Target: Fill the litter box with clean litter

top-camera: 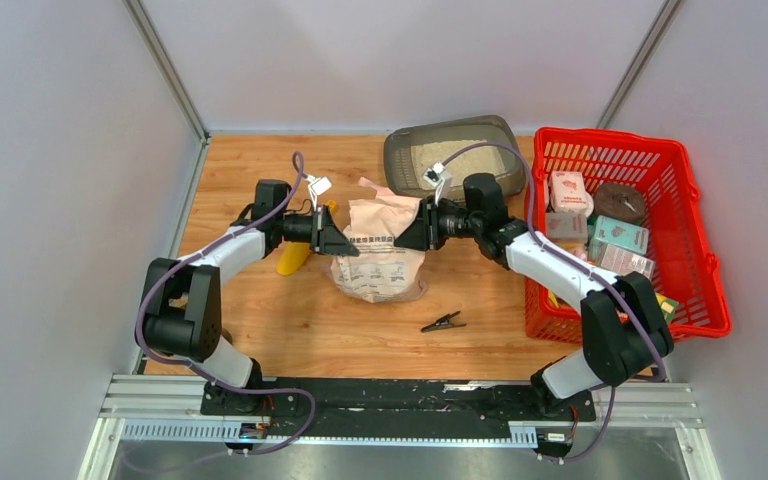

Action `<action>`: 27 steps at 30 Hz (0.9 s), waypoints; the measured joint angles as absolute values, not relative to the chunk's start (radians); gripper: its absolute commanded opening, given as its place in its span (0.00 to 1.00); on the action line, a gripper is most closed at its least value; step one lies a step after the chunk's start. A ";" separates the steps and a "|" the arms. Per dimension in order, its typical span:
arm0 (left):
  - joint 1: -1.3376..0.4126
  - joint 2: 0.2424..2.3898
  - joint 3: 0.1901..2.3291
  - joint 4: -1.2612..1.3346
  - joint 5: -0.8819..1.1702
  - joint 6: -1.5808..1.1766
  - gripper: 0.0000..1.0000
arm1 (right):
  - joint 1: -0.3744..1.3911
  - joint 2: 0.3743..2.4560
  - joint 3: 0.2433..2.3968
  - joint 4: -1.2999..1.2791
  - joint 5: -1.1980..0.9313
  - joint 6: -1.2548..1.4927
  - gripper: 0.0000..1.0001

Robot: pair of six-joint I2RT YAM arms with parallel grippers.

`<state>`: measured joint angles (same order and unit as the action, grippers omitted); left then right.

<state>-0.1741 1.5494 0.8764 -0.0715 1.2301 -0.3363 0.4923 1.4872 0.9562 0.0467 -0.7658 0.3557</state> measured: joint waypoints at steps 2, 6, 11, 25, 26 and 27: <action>-0.171 1.551 0.874 -0.061 1.231 -0.356 0.00 | 0.487 1.492 0.964 0.041 -0.781 0.364 0.09; -0.154 1.551 0.872 -0.070 1.251 -0.364 0.00 | 0.448 1.548 1.014 0.010 -0.888 0.419 0.00; -0.147 1.557 0.929 -0.333 1.298 -0.199 0.00 | 0.410 1.645 1.105 -0.109 -1.042 0.513 0.00; -0.132 1.784 1.168 -1.177 1.409 0.470 0.00 | 0.379 1.771 1.158 -0.233 -1.242 0.805 0.00; -0.130 1.789 1.168 -1.183 1.411 0.463 0.00 | 0.379 1.779 1.167 -0.242 -1.246 0.818 0.00; -0.129 1.795 1.168 -1.187 1.412 0.449 0.00 | 0.379 1.787 1.175 -0.251 -1.248 0.827 0.00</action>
